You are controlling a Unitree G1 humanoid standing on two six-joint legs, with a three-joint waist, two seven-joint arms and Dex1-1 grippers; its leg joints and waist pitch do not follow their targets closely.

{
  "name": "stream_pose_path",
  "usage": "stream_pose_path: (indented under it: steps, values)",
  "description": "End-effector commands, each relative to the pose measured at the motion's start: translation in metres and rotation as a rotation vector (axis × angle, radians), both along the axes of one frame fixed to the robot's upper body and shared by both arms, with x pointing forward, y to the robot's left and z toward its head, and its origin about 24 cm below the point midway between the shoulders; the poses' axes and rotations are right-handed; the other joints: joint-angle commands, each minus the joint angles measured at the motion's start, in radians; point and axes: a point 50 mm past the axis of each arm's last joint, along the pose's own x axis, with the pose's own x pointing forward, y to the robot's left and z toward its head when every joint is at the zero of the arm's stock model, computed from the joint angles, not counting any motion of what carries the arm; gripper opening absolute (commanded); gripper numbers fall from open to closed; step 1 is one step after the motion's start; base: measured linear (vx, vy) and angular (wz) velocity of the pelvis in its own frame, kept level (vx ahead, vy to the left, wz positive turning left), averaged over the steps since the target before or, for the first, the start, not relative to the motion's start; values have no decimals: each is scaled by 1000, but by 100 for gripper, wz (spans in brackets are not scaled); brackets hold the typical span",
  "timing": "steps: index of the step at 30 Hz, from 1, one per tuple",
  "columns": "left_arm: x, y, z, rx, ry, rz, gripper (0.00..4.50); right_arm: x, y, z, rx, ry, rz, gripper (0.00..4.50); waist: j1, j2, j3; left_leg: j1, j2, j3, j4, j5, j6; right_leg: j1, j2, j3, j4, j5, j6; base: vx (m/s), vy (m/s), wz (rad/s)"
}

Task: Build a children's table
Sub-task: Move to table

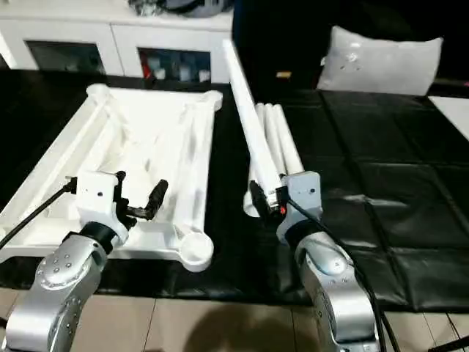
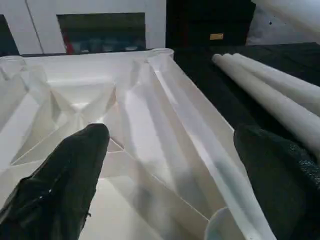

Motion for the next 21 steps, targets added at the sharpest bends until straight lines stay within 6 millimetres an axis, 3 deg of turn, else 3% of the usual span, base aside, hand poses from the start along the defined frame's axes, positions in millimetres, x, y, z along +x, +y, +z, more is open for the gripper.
stream_pose_path:
  steps: [1,2,4,5,6,8,10,11,12,13,15,16,18,21]
  values:
    - [4,-1,5,13,-18,-24,450,5,-5,9,13,-40,-7,274,-3,1,-62,3,63,-20,-80,367,60,51,-71,46,-22,302,-203,0,0,0]
    - [5,-1,6,7,-20,-30,450,6,-5,10,22,-46,-3,274,-2,-1,-58,0,67,-20,-86,299,55,53,-75,47,-27,247,-206,0,0,0]
    - [10,-2,11,-15,-27,-43,450,9,-4,14,47,-58,6,274,-2,0,-45,2,80,-15,-106,47,32,52,-86,53,-45,34,-219,-35,-15,-1]
    - [12,-2,13,-27,-31,-47,450,11,-3,15,57,-62,10,274,-3,-2,-39,3,84,-13,-114,-29,16,49,-86,56,-53,-39,-217,-70,-30,-2]
    - [19,-3,19,-82,-44,-49,450,14,-2,19,91,-76,23,274,-4,-8,-35,4,83,-11,-117,-66,10,49,-88,58,-58,-83,-213,-71,-36,-2]
    - [28,-7,29,-155,-57,-69,450,19,0,23,146,-87,44,274,-1,-7,-35,11,80,-6,-120,-134,-8,43,-91,63,-70,-203,-198,-58,-42,0]
    - [37,-11,36,-199,-63,-99,450,24,3,27,208,-91,70,274,-2,-9,-37,6,78,-3,-120,-122,-12,40,-86,63,-71,-203,-191,-25,-21,0]
    - [42,-14,40,-249,-67,-116,450,26,6,29,257,-92,107,274,-1,-4,-39,8,78,-4,-120,-122,-13,39,-86,62,-69,-199,-192,0,0,0]
    - [46,-15,44,-290,-67,-129,450,27,8,31,297,-93,138,274,0,-5,-42,4,77,-3,-118,-96,-9,43,-86,62,-68,-167,-192,0,0,0]
    - [49,-17,47,-326,-73,-148,450,28,10,33,328,-95,165,274,3,3,-43,3,77,-2,-118,-84,-4,40,-83,61,-68,-133,-199,0,0,0]
    - [55,-24,57,-429,-77,-192,450,27,11,36,385,-99,219,274,3,-2,-48,-6,76,-2,-117,-44,7,50,-84,60,-60,-80,-211,0,0,0]
    - [58,-27,62,-478,-81,-219,450,26,11,37,417,-102,250,274,9,-5,-51,-2,76,2,-113,-21,19,46,-85,61,-59,-53,-222,0,0,0]
    - [60,-33,68,-542,-72,-258,450,25,11,40,463,-107,284,274,13,-7,-53,-6,77,1,-113,11,35,46,-83,57,-56,-23,-236,0,0,0]
    - [69,-50,79,-737,-20,-357,450,19,14,49,564,-123,401,274,20,0,-52,-4,77,4,-109,7,52,43,-84,55,-56,-26,-261,0,0,0]
